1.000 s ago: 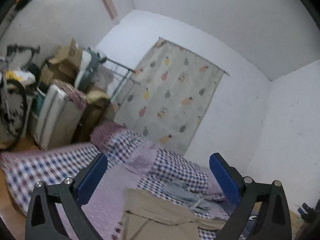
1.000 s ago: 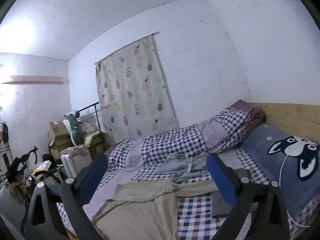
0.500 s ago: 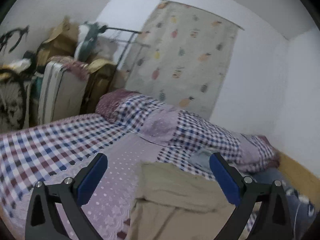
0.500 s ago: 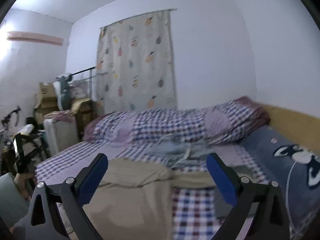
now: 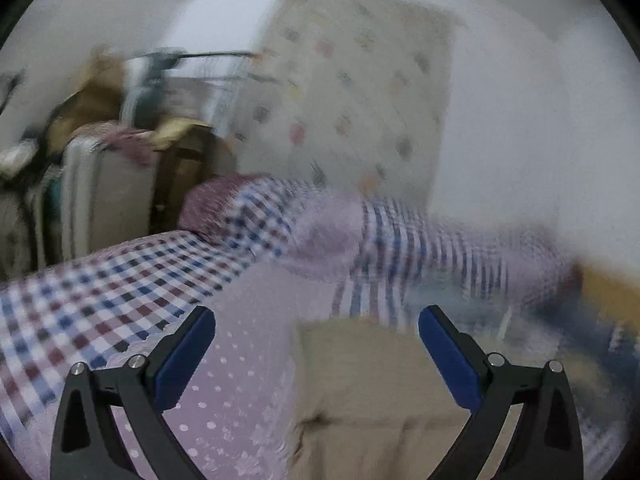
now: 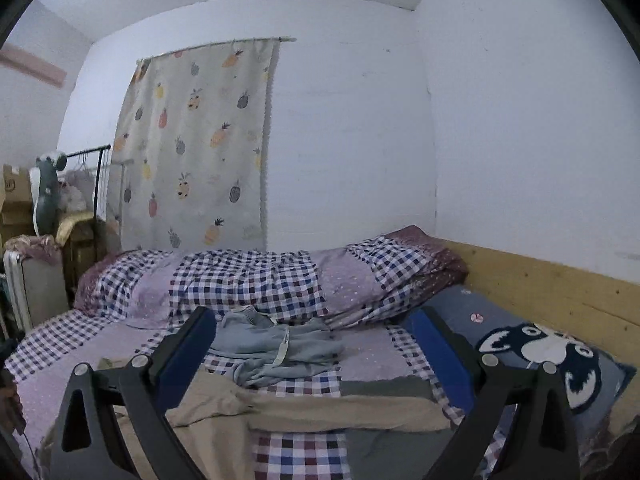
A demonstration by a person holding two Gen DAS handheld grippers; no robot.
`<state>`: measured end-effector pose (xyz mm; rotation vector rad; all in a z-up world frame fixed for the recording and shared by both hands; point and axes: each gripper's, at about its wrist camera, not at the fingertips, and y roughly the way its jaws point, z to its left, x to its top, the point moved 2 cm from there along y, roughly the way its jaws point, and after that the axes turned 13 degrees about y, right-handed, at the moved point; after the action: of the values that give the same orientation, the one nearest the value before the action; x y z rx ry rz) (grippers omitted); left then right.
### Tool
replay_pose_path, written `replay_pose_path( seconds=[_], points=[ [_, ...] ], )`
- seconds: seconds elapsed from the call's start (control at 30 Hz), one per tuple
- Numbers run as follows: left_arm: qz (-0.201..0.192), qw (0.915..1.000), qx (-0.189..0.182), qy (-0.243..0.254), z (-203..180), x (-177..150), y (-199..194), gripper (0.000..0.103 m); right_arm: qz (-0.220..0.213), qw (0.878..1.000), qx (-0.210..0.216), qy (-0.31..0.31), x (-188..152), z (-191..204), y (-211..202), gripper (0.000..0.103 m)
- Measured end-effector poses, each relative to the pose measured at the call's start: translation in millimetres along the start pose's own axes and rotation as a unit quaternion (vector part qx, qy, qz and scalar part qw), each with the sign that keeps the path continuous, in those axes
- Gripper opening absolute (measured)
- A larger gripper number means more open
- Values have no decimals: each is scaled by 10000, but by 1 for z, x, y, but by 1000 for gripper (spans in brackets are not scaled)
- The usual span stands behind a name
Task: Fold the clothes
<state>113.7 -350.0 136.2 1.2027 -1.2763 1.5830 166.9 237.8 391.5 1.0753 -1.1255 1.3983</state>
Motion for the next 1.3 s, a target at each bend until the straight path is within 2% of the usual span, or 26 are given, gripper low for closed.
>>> replay_pose_path(
  seconds=[0.1, 0.17, 0.27, 0.3, 0.33, 0.4, 0.53, 0.67, 0.77, 0.8, 0.83, 0.93, 1.07, 1.3],
  points=[
    [543, 9950, -3, 840, -26, -19, 28, 102, 309, 9989, 331, -88, -24, 28, 27, 101],
    [888, 9919, -119, 900, -28, -29, 46, 101, 589, 9966, 531, -230, -50, 51, 45, 101],
    [1404, 9847, -292, 988, -30, -44, 72, 94, 1163, 9879, 959, -367, -95, 84, 75, 101],
    [1552, 9820, -346, 1024, -30, -49, 79, 86, 1360, 9837, 1099, -421, -110, 95, 85, 101],
    [1644, 9797, -388, 1084, -31, -52, 85, 79, 1534, 9795, 1211, -490, -123, 105, 95, 101],
    [1771, 9753, -451, 1241, -35, -57, 95, 75, 1857, 9704, 1397, -660, -150, 125, 112, 101],
    [2004, 9673, -524, 1462, -40, -66, 111, 69, 2233, 9572, 1667, -786, -183, 145, 136, 101],
    [2231, 9587, -586, 1665, -44, -75, 126, 69, 2408, 9525, 1673, -823, -195, 146, 154, 101],
    [2400, 9515, -632, 1817, -47, -81, 137, 67, 2457, 9534, 1587, -740, -198, 135, 164, 101],
    [2456, 9490, -647, 1867, -49, -84, 141, 59, 2475, 9538, 1551, -699, -199, 130, 168, 101],
    [2512, 9465, -662, 1917, -50, -86, 145, 43, 2500, 9541, 1511, -660, -201, 127, 172, 101],
    [2654, 9395, -696, 2052, -53, -91, 155, 26, 2578, 9546, 1390, -544, -205, 115, 185, 101],
    [2601, 9411, -617, 2071, -56, -92, 155, 14, 2679, 9548, 1228, -388, -211, 100, 201, 101],
    [2369, 9620, -577, 1229, -29, -85, 150, 9, 2963, 9501, 902, -371, -235, 81, 249, 101]
  ],
)
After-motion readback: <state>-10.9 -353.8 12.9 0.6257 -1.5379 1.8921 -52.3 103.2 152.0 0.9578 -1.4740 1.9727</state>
